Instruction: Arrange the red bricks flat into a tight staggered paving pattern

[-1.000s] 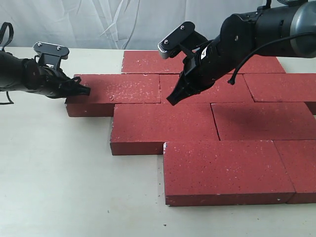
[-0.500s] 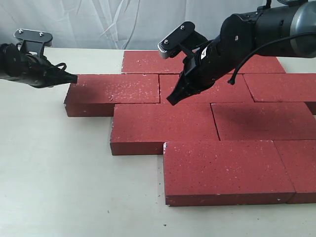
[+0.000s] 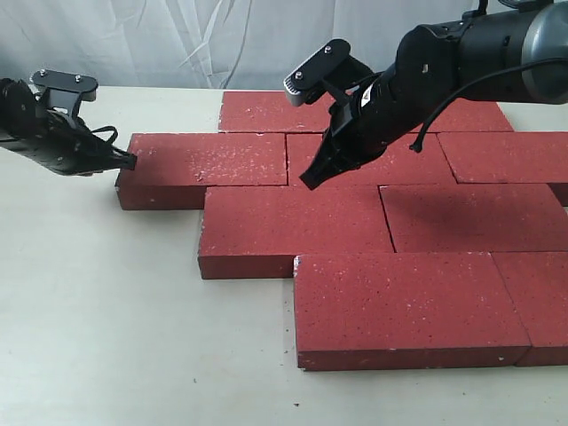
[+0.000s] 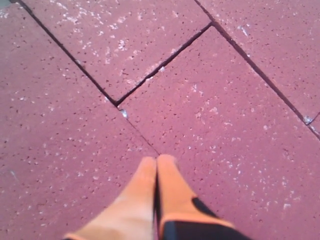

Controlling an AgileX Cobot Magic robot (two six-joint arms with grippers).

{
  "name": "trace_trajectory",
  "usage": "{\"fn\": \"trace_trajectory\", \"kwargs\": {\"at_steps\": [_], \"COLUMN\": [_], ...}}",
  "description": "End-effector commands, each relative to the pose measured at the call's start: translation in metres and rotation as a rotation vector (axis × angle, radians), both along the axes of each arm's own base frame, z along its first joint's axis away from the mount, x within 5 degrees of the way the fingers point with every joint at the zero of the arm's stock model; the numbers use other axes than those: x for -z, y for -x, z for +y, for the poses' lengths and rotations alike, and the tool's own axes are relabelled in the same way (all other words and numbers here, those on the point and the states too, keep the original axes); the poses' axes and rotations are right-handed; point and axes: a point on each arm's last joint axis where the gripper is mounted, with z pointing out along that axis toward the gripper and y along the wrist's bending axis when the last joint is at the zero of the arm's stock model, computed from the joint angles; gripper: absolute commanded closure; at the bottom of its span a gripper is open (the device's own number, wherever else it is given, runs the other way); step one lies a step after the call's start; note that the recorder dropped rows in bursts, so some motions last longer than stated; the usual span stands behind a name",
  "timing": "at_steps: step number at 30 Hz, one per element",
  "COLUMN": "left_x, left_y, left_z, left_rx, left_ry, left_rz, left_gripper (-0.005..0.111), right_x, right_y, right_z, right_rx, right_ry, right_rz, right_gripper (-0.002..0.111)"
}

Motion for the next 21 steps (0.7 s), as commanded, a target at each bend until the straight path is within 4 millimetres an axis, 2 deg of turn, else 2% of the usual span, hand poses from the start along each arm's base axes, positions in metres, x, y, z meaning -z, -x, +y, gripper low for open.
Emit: {"fn": "trace_trajectory", "kwargs": {"at_steps": [1, 6, 11, 13, 17, 21], "left_x": [-0.025, -0.057, -0.081, -0.089, -0.093, -0.097], "left_y": [0.002, 0.013, 0.029, 0.033, 0.037, 0.039], "left_z": [0.0, 0.001, -0.007, -0.014, -0.034, -0.057], "left_rx": [0.025, 0.044, 0.073, 0.092, 0.093, 0.155], "left_ry": [-0.018, -0.027, -0.025, -0.023, 0.052, 0.059], "left_rz": [-0.048, -0.05, -0.085, -0.109, -0.11, -0.161], "left_gripper": [0.107, 0.107, 0.107, 0.107, 0.107, 0.107], "right_x": [0.001, 0.002, -0.015, -0.02, -0.038, -0.059], "right_y": [0.004, 0.012, 0.021, 0.023, 0.014, 0.008], "right_z": [-0.002, 0.006, 0.001, -0.004, -0.006, -0.01], "right_rx": [-0.005, -0.086, -0.094, -0.112, -0.11, -0.092], "right_ry": [0.018, 0.057, 0.066, 0.095, 0.096, 0.1], "right_rz": [0.04, 0.045, 0.066, 0.06, -0.021, 0.011], "right_gripper": [0.109, 0.109, 0.109, 0.109, 0.109, 0.109]}}
